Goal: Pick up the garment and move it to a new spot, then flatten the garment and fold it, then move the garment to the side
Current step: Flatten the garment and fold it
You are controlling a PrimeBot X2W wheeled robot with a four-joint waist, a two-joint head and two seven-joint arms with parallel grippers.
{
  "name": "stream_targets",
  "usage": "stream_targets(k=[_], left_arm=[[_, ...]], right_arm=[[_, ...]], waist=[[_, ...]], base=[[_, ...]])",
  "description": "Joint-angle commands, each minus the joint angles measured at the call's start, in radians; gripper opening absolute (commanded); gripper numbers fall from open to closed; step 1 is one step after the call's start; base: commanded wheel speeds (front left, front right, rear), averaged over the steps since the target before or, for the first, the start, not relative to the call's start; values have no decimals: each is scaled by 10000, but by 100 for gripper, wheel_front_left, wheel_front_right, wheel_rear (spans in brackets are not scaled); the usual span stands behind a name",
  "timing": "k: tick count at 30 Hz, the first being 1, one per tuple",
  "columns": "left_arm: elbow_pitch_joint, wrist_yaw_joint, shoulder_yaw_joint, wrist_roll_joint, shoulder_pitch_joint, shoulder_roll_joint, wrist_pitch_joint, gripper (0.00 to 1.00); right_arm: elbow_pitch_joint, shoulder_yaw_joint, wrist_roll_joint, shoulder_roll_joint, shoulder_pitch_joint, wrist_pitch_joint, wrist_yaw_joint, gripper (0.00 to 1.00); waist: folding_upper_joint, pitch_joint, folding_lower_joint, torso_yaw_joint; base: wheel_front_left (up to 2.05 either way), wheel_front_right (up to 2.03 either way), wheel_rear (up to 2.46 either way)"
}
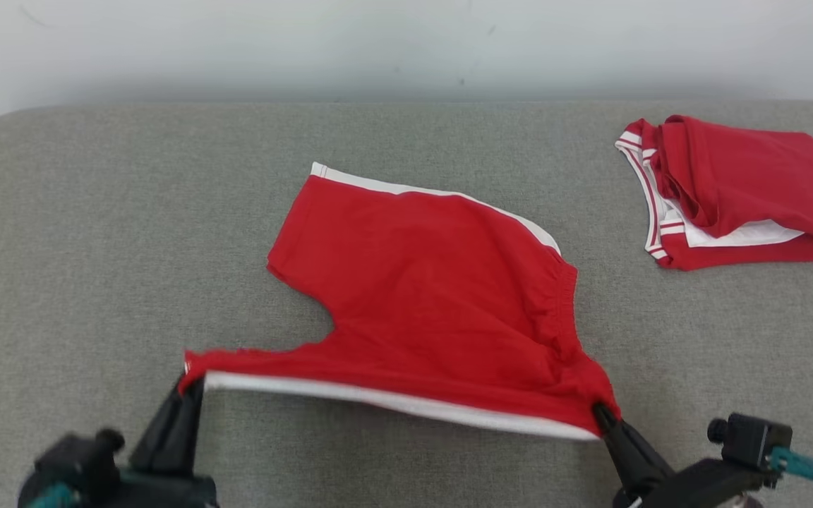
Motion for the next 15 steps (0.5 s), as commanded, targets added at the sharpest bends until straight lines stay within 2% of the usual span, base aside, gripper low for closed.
stream_targets(k=[1, 8, 10, 15], left_arm=[[-20, -38, 252, 205, -684, 479, 211, 0], [394, -887, 251, 201, -3296, 1200, 1466, 0], [669, -1112, 274, 197, -3999, 1427, 1804, 0], [1718, -1645, 237, 14, -5521, 1564, 2389, 0]], right_arm=[[20, -278, -78, -112, -259, 87, -96, 0], [477, -233, 564, -78, -1965, 451, -94, 0], [837, -132, 801, -82, -2617, 350, -94, 0], [2074, 168, 1268, -87, -4076, 9, -94, 0]], waist=[[1, 148, 0, -133], [1, 919, 0, -840], [1, 1181, 0, -1120], [1, 1640, 0, -1646]], base=[[0, 0, 0], [0, 0, 0], [0, 0, 0], [0, 0, 0]])
